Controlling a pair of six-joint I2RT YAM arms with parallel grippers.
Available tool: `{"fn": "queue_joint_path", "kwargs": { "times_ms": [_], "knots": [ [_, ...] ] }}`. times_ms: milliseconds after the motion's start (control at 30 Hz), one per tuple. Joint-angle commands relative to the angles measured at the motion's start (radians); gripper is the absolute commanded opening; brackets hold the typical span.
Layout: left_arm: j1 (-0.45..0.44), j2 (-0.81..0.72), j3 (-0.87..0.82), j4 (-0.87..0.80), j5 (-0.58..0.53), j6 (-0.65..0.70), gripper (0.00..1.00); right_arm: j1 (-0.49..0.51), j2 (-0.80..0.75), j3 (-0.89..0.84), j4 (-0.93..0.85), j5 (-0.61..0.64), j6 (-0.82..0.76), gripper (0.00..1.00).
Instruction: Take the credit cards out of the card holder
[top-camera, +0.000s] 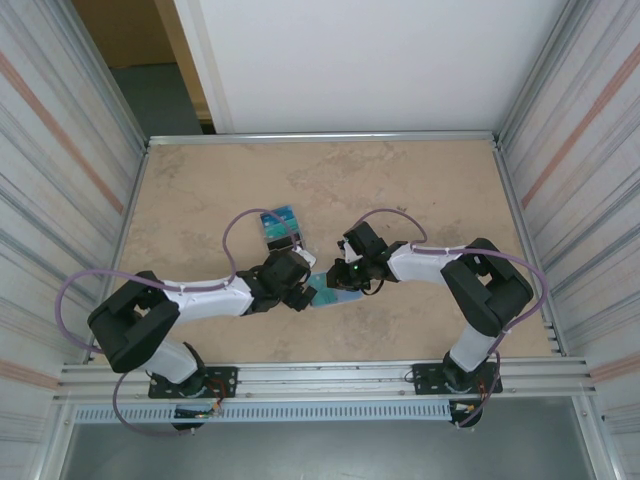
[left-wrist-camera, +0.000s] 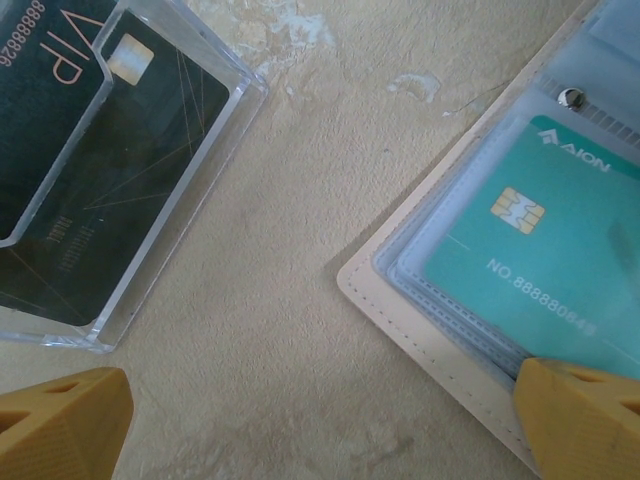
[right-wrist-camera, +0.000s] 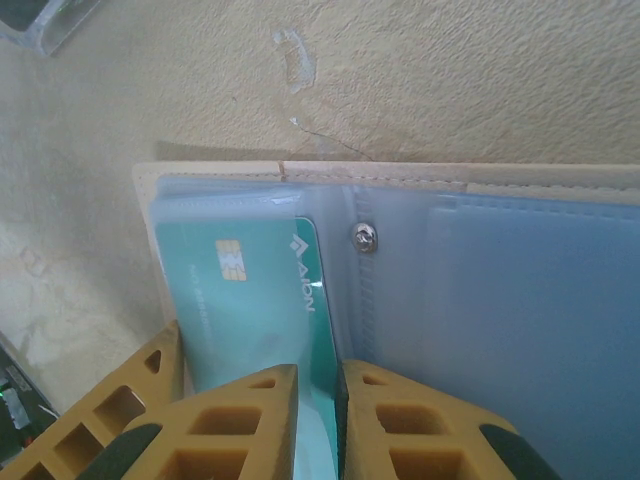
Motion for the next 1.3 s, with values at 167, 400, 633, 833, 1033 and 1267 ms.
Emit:
{"fn": "queue_joint_path", "kwargs": {
  "times_ms": [167,400,633,833,1033,1267],
  "knots": [
    [0.006,0.013,0.012,-0.027,-0.017,-0.006,0.99,-0.007,-0.016,-0.024,-0.012,0.016,-0.013,0.19],
    [0.005,0.013,0.015,-0.024,-0.015,-0.004,0.99,-0.008,-0.021,-0.049,0.049,-0.031,0.012,0.18],
    [0.006,0.018,0.018,-0.036,-0.013,-0.008,0.99,-0.026,-0.04,-0.112,0.211,-0.146,0.077,0.12],
    [0.006,0.021,0.022,-0.047,-0.018,-0.015,0.99,-0.049,-0.045,-0.147,0.281,-0.204,0.098,0.12],
    [0.005,0.027,0.033,-0.059,-0.017,-0.021,0.99,-0.066,-0.04,-0.18,0.35,-0.232,0.123,0.09],
    [0.005,0.036,0.047,-0.07,-0.017,-0.023,0.99,-0.09,-0.029,-0.215,0.455,-0.28,0.168,0.13]
  ]
}}
